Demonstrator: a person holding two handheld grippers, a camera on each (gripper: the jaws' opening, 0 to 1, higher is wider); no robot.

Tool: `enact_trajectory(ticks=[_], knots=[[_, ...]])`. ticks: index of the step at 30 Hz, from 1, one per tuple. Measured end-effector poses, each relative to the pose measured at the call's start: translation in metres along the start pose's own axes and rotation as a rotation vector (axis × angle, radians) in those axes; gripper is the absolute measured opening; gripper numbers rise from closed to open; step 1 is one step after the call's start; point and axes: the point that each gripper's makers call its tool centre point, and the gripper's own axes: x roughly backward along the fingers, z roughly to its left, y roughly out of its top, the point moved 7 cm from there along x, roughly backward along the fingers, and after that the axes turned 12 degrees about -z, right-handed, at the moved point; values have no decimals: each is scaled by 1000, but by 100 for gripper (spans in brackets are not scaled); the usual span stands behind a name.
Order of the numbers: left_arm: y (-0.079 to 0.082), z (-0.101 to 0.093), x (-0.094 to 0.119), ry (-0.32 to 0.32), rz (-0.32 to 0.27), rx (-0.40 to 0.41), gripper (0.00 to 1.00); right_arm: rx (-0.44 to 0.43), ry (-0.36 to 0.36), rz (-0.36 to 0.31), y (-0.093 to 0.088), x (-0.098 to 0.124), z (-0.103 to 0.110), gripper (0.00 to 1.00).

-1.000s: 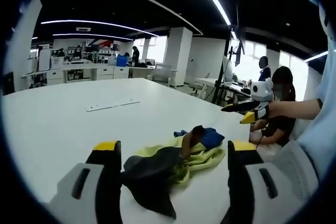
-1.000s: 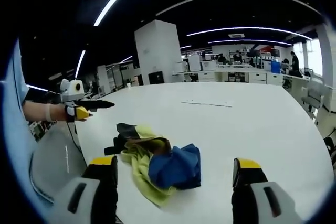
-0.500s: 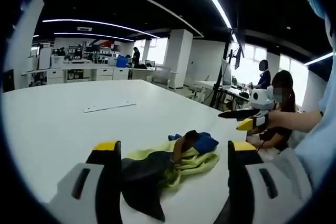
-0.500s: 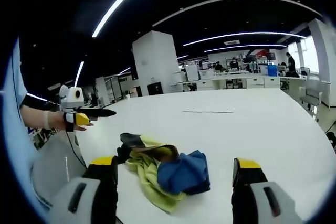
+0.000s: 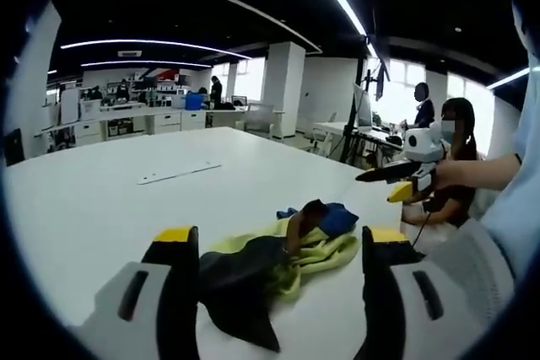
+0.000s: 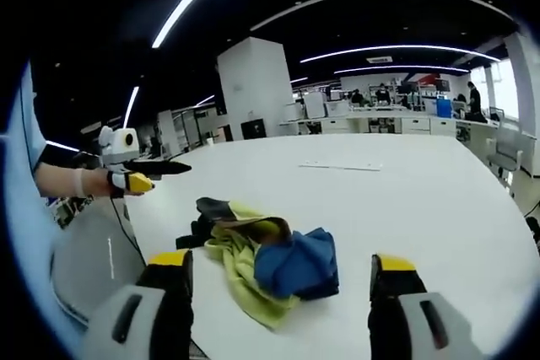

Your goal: Fold the garment on the visible template until the final outline fits inside the template.

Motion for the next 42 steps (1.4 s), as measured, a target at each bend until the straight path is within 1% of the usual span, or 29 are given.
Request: enact_trajectory(ticks=[4,5,6,7,11,13,14,15,16,18,19,20,21,22,23,24,25,26,28,30,32,34,37,38,40,42], knots=[[-9,0,2,-11,30,-26,73,32,50,56,-3,-10,4,76],[-13,0,3,-11,48,-45,72,36,51,61,-3,-13,4,75],[-14,0,3,-13,51,-51,71,35,54,66,-3,-14,4,75],[-17,-1,3,-18,61,-73,69,31,62,81,-3,-16,4,75],[-26,-7,0,-56,97,-155,58,42,74,102,-3,-16,4,72],[-30,-10,-4,-69,101,-181,52,48,79,113,-3,-15,4,69],[-34,-10,-6,-71,111,-194,49,53,81,126,-3,-14,4,67],[-36,-10,-8,-71,124,-212,46,55,89,140,-4,-14,4,62],[-39,-8,-10,-67,129,-239,43,44,103,167,-6,-12,4,59],[-42,-6,-14,-62,123,-265,36,54,105,173,-6,-12,4,53],[-43,-4,-15,-57,127,-275,34,65,108,174,-7,-13,4,43],[-52,1,-19,-51,167,-314,27,69,114,213,-9,-15,4,41],[-53,2,-19,-57,161,-310,27,69,115,212,-9,-17,3,38],[-55,2,-20,-57,151,-287,27,63,119,212,-9,-18,3,34],[-57,3,-20,-54,160,-294,26,55,124,213,-10,-19,4,29],[-59,7,-20,-47,184,-333,24,43,127,230,-11,-21,4,26],[-61,9,-20,-44,194,-367,22,53,124,243,-13,-22,3,23],[-62,11,-21,-38,195,-380,21,78,128,260,-15,-23,3,20],[-62,13,-22,-26,192,-398,19,96,137,267,-16,-25,5,18],[-61,15,-24,-12,190,-424,18,84,146,274,-18,-28,6,16],[-61,17,-25,-10,198,-471,17,84,147,279,-20,-31,5,14],[-62,17,-27,-18,196,-487,12,74,140,287,-23,-32,3,13],[-65,18,-27,-39,219,-480,2,37,152,290,-26,-33,4,12],[-67,18,-27,-37,224,-459,0,33,153,288,-26,-33,5,12],[-67,20,-26,-20,228,-448,0,40,152,297,-27,-33,5,11],[-68,21,-25,-12,221,-420,0,33,149,306,-31,-34,3,10]])
